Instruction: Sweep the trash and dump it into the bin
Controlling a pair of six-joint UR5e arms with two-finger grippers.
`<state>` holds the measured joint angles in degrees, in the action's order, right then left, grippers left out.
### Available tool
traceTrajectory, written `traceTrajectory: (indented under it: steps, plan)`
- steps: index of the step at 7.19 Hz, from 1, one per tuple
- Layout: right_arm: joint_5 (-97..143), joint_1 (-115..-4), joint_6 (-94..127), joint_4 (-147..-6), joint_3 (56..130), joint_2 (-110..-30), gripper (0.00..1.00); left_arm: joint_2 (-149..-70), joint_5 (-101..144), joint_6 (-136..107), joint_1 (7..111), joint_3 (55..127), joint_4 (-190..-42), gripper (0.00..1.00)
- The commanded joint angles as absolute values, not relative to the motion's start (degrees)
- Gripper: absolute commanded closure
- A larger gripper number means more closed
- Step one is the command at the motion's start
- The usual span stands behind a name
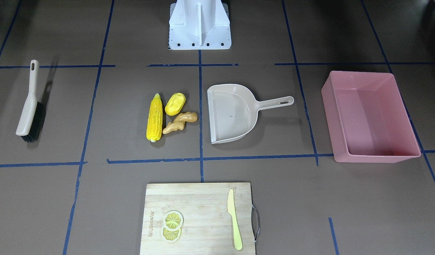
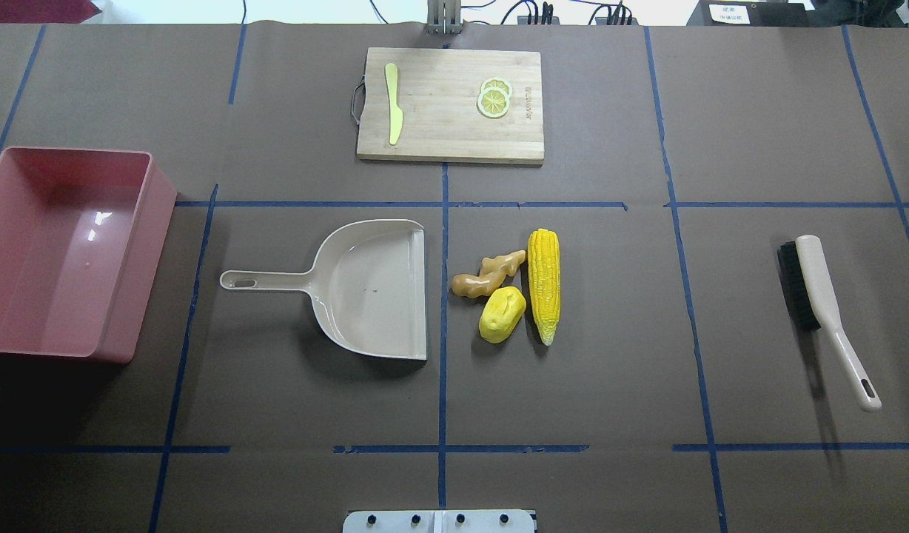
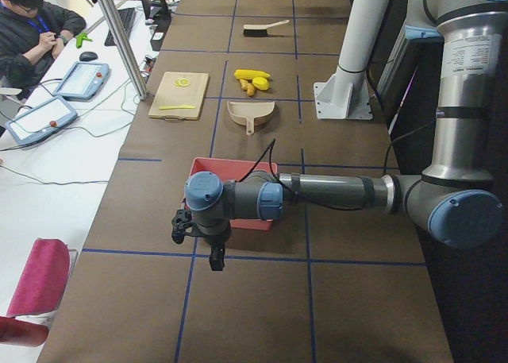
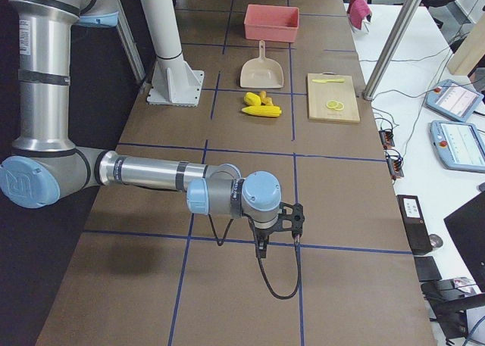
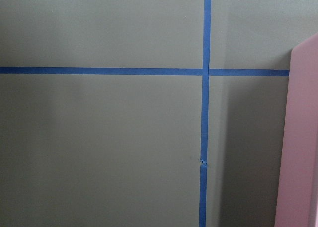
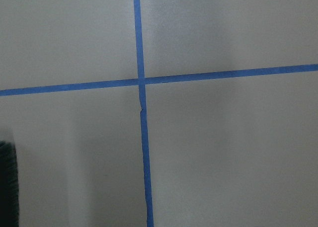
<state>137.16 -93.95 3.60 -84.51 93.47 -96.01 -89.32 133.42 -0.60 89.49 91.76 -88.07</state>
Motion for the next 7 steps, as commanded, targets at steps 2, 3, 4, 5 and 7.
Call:
traceTrajectory:
  steps: [2,3,4,5,7]
  plan:
    - [137.3,-94.0,3.6,-84.5,93.7,-96.1,0.0,-89.4,133.4,-0.6,89.5,91.7,-88.2,0.0]
    - [137.3,-94.0,3.7,-84.6,93.7,-96.1,0.0,-89.3,133.4,-0.7,89.5,91.7,-88.6,0.0]
    - [137.3,-94.0,3.7,-84.6,93.8,-96.1,0.0,-89.3,133.4,-0.7,89.4,91.7,-88.6,0.0]
    - [137.3,-94.0,3.7,-84.6,93.8,-96.1,0.0,-89.3,133.4,-0.7,89.4,91.7,-88.6,0.0]
    - [137.3,-94.0,3.7,-84.6,93.9,-96.2,0.0,-89.3,133.5,-0.6,89.4,91.7,-88.8,0.0]
